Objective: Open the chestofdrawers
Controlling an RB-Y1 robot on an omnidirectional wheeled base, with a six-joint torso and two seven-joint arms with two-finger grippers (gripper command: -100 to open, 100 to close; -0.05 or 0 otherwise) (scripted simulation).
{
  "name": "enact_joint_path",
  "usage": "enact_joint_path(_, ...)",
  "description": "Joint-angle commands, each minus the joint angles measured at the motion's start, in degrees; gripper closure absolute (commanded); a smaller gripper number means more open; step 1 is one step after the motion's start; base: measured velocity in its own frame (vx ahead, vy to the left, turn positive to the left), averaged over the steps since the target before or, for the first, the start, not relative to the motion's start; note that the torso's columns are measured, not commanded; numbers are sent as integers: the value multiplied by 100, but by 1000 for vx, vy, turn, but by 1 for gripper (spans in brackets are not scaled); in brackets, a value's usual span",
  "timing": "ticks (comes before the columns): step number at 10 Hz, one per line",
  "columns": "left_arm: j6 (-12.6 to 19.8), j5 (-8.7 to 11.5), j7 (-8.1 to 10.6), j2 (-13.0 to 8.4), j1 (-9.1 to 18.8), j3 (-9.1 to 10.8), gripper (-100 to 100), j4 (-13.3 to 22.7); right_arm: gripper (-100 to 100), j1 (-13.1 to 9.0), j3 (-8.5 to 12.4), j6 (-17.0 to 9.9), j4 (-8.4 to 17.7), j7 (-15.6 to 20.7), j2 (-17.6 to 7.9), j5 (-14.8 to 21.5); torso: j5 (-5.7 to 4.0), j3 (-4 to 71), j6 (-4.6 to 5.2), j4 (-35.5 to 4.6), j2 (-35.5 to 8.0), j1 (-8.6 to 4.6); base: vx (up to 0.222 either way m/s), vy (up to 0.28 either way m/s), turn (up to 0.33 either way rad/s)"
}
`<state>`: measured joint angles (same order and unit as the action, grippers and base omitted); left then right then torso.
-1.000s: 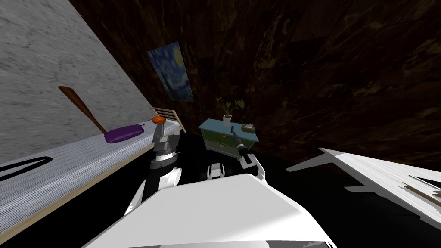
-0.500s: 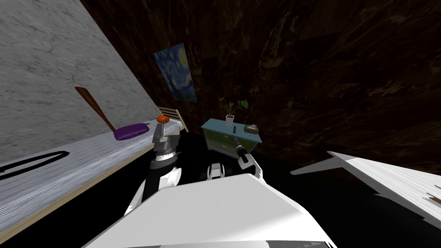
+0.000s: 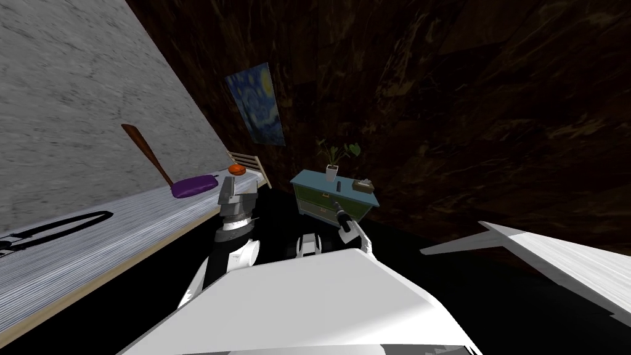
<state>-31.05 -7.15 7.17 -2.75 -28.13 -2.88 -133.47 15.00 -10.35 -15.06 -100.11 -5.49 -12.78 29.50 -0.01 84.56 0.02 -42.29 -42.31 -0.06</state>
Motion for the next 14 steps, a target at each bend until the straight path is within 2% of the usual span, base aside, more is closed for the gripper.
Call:
enact_joint_path(1, 0, 0, 0, 0, 1, 0, 0, 0, -100, -163, -131, -485, 391, 36, 0, 239, 0, 0, -4, 0, 1, 7, 7, 33, 68)
enact_joint_path(2, 0, 0, 0, 0, 0, 0, 0, 0, -100, -285, -284, -687, 550, 80, 1, 473, 2, 1, 0, 1, 2, 8, 16, 52, 128)
enact_joint_path(3, 0, 0, 0, 0, 0, -1, 0, 0, -100, -285, -284, -842, 707, 80, 1, 473, 3, 3, -3, 1, 5, 14, 21, 50, 58)
enact_joint_path(4, 0, 0, 0, 0, 0, 0, 0, 0, -100, -285, -284, -928, 707, 80, 1, 473, 2, 3, 1, 2, 5, 8, 9, 25, -22)
enact_joint_path(5, 0, 0, 0, 0, 0, 0, 0, 0, -100, -405, -439, -1092, 994, 125, 1, 710, -1, 1, -1, 0, 2, -3, 10, 34, 125)
enact_joint_path(7, 0, 0, 0, 0, 0, 0, 0, 0, -100, -405, -439, -1362, 1027, 125, 1, 710, 1, 0, 0, 0, 1, 4, 8, 22, 32)
enact_joint_path(8, 0, 0, 0, 0, 0, 0, 0, 0, -100, -522, -598, -1539, 1305, 169, 0, 950, 0, 0, 0, 0, 0, 0, 12, 28, 129)
enact_joint_path(10, 0, 0, 0, 0, 0, 0, 0, 0, -100, -522, -598, -1790, 1352, 169, 0, 950, 2, 2, 0, 1, 4, 8, 10, 23, 32)
enact_joint_path(11, 0, 0, 0, 0, 0, 0, 0, 0, -100, -636, -759, -1963, 1662, 213, -4, 1191, 1, 1, 0, 0, 1, 2, 18, 26, 136)
enact_joint_path(13, 0, 0, 0, 0, 0, 0, 0, 0, -100, -636, -759, -2211, 1680, 213, -4, 1191, 2, 2, 0, 1, 4, 7, 13, 24, 27)
enact_joint_path(14, 0, 0, 0, 0, 0, 0, 0, 0, -100, -746, -922, -2400, 1930, 257, -11, 1432, 1, 0, 0, 0, 1, 2, 18, 33, 123)
